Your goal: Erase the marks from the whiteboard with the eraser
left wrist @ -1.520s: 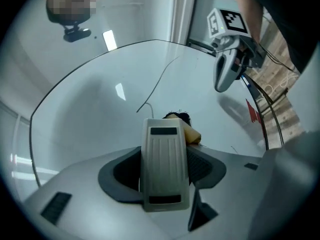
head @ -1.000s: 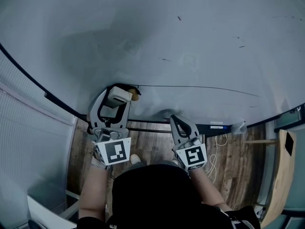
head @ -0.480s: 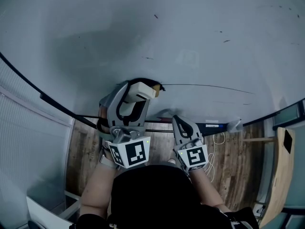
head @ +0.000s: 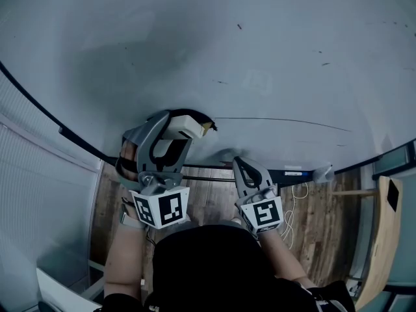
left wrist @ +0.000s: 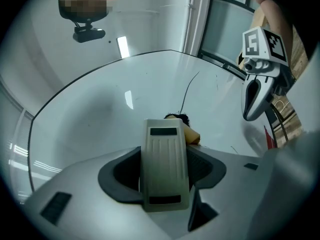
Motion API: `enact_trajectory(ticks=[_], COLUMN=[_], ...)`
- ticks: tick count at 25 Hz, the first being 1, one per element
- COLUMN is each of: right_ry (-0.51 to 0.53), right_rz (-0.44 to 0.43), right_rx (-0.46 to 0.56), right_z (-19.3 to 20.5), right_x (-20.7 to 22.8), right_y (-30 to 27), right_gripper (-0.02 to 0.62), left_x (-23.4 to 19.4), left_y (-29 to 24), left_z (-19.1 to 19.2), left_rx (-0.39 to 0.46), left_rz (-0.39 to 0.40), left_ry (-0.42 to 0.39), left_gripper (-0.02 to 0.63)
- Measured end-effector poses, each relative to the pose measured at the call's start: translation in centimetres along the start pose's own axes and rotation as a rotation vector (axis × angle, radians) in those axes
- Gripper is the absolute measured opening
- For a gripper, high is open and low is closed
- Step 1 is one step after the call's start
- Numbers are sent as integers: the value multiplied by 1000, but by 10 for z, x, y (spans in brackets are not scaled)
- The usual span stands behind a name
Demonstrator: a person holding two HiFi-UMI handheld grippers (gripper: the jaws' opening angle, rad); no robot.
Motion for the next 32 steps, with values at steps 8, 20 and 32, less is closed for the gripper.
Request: enact_trajectory(ticks=[8,20,32], right_ry=[-10,-26,-38], right_rz=[-27,-50,8], right_rx=[-15,7,1], right_z=[2,10,23], right_x=[-12,26,87], right_y=[-13,6,64], right_gripper=[28,28,28], left_x=[-13,8,49], left_y=[20,-4,-46], left_z=[43,2,-81], left_rx=[-68,-114,-39], left_rz=[26,50,54], left_ry=[-64,-123,-101], left_gripper=[264,264,264])
Point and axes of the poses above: the fingertips, and each gripper's own axes: y backward along the fingers, x to its right, z out of its underside, the point moved 1 cm from there along y, backward along the fingers, and after that the axes turned 1 degree about z, right-handed, at the moved point
